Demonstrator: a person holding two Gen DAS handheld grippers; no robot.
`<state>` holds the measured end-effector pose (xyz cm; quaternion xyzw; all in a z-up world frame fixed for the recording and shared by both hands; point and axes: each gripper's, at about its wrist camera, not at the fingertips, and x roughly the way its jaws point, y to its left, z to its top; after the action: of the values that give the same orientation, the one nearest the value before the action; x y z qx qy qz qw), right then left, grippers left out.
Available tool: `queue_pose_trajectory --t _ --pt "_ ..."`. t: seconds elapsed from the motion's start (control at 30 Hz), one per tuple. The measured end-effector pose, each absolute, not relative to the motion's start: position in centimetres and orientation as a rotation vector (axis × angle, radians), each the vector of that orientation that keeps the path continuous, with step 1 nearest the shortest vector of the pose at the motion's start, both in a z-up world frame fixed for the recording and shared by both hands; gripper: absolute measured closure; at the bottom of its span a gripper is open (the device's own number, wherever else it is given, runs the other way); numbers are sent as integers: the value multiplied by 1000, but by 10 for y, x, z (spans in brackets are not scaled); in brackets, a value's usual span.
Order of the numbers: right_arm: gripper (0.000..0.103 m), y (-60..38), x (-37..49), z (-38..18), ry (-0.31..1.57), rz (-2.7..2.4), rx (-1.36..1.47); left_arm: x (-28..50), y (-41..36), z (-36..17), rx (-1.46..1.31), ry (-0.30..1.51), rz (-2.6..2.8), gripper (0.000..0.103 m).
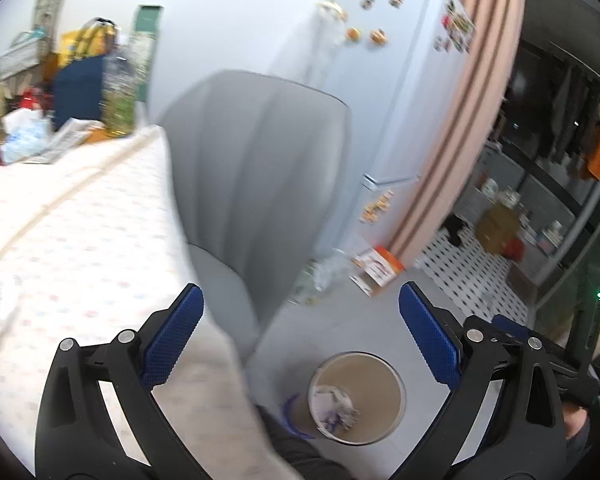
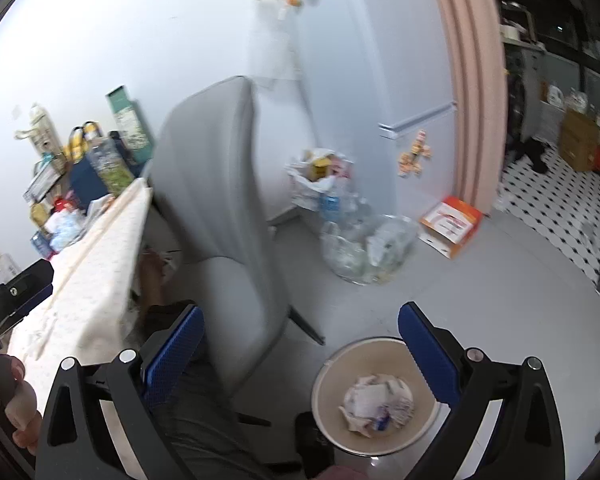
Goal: Collect trash
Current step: 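Move both tools back over the crumpled tissue and cardboard box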
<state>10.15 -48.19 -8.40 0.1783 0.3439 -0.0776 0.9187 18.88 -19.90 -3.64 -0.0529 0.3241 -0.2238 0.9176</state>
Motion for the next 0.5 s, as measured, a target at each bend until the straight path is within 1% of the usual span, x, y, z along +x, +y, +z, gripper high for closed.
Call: queue_pose_trajectory --t 0.13,0.5 --pt "8 -438 119 -73 711 -81 323 186 -161 -30 -145 640 -397 6" --pt "8 -332 140 -48 723 109 286 162 -42 -37 -244 622 -217 6"
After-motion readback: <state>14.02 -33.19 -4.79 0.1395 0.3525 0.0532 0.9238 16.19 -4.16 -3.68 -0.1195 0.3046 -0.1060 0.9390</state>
